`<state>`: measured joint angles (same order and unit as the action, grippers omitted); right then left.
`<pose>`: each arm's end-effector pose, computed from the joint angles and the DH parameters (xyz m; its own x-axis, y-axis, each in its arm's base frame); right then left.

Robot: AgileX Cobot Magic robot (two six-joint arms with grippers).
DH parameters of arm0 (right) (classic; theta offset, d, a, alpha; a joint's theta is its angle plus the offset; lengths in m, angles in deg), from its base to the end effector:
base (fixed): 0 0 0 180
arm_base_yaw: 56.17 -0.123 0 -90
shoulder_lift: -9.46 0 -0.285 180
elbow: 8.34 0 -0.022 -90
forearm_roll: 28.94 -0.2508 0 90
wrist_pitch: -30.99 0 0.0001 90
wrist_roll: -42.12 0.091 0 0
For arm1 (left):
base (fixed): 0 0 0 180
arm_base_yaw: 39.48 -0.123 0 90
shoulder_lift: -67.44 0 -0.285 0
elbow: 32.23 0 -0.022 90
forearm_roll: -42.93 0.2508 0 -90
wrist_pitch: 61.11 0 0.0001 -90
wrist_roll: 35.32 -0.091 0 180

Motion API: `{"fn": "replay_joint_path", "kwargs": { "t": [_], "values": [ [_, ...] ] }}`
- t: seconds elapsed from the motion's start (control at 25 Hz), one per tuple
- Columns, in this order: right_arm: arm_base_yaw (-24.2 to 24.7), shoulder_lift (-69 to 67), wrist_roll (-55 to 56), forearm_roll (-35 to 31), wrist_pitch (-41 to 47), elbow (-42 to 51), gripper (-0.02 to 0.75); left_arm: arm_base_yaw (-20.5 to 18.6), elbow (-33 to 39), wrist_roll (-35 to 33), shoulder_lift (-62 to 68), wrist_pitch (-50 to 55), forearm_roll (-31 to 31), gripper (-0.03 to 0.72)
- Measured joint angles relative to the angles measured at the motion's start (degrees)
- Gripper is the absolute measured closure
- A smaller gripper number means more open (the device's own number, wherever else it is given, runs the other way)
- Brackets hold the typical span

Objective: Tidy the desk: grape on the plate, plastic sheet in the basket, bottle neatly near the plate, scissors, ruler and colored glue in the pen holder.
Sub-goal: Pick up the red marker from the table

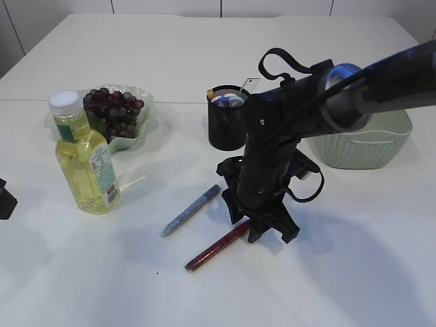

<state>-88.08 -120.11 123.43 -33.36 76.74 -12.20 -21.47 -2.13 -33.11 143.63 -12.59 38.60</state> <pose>0.3467 0.2218 0.1243 -0.6142 0.7882 0.0397 0.7831 0.6024 0.1546 0.2053 -0.0722 0.2683 -0.8860 0.1951 -0.4207 0.2542 0.9631 -0.0888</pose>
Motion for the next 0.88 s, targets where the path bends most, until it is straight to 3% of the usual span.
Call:
{"fn": "replay_joint_path", "kwargs": {
  "t": [0.28, 0.56, 0.88],
  "values": [
    [0.0, -0.3, 0.0, 0.0, 0.0, -0.1, 0.445, 0.0, 0.0, 0.0, 0.0, 0.0, 0.0, 0.399],
    [0.0, -0.5, 0.0, 0.0, 0.0, -0.1, 0.582, 0.0, 0.0, 0.0, 0.0, 0.0, 0.0, 0.399],
    [0.0, -0.5, -5.7, 0.0, 0.0, -0.1, 0.594, 0.0, 0.0, -0.1, 0.0, 0.0, 0.0, 0.399]
  ]
}}
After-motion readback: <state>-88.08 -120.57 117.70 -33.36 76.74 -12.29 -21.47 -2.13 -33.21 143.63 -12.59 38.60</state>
